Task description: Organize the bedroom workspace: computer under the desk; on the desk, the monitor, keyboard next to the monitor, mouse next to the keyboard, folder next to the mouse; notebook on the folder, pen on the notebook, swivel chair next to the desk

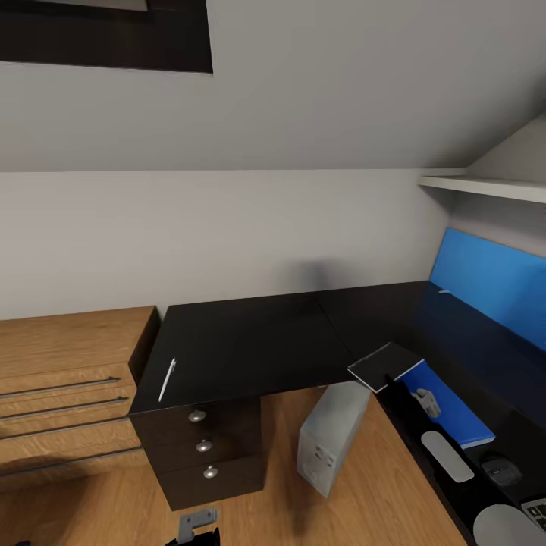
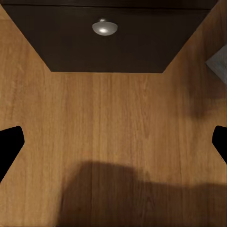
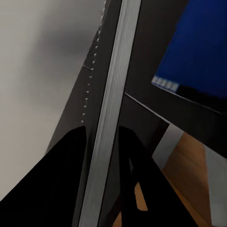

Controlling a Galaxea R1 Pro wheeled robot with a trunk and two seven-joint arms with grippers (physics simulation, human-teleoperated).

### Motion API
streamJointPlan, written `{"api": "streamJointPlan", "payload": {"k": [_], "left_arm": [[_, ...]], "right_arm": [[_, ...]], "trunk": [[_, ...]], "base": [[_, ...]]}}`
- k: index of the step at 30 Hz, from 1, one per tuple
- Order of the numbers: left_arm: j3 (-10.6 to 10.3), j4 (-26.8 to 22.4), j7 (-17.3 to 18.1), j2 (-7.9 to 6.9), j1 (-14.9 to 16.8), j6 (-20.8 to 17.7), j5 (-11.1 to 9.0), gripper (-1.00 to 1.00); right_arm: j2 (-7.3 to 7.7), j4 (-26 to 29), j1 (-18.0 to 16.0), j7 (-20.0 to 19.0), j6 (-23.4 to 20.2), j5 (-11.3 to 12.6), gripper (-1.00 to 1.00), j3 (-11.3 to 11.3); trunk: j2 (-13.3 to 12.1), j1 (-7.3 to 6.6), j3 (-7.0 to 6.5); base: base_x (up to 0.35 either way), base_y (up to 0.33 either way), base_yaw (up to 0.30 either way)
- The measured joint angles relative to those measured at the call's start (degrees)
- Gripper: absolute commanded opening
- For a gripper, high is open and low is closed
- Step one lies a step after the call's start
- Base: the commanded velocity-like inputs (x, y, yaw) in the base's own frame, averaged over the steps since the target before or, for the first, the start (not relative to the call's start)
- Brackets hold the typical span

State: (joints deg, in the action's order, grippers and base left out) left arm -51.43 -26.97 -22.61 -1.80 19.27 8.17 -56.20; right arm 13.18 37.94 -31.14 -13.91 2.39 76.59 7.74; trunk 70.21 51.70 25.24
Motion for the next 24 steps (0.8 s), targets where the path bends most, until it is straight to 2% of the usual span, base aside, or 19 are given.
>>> {"api": "streamJointPlan", "payload": {"k": [2,4,6,12,18,24], "left_arm": [[0.0,0.0,0.0,0.01,0.0,0.0,0.0,1.0],[0.0,0.0,0.0,0.02,0.0,0.0,0.0,1.0],[0.0,0.0,0.0,0.01,0.0,0.0,0.0,1.0],[0.0,0.0,0.0,0.07,0.0,0.0,0.0,1.0],[0.0,0.0,0.0,0.1,0.0,0.1,0.0,1.0],[0.0,0.0,0.0,0.11,0.0,0.1,0.0,1.0]], "right_arm": [[0.03,-0.1,0.0,0.7,0.0,0.1,-1.0,-0.6],[-0.02,-0.2,0.0,3.2,0.0,0.1,-1.0,-3.6],[-0.16,-0.2,0.0,5.1,0.0,0.1,-1.0,-5.6],[-0.29,-0.2,0.0,7.4,0.3,0.0,-1.0,-9.5],[-0.36,-0.2,0.0,7.8,0.3,-0.1,-1.0,-10.1],[-0.36,-0.2,0.0,7.8,0.3,-0.1,-1.0,-10.0]], "trunk": [[0.0,0.0,0.0],[0.0,-0.01,0.0],[0.0,0.0,0.0],[0.0,0.0,0.0],[0.0,-0.01,0.0],[0.0,0.0,0.0]], "base": [[0.026,-0.214,0.0],[0.051,-0.209,0.0],[0.026,-0.114,0.0],[0.007,-0.047,0.0],[0.062,-0.177,0.0],[0.02,-0.034,0.0]]}}
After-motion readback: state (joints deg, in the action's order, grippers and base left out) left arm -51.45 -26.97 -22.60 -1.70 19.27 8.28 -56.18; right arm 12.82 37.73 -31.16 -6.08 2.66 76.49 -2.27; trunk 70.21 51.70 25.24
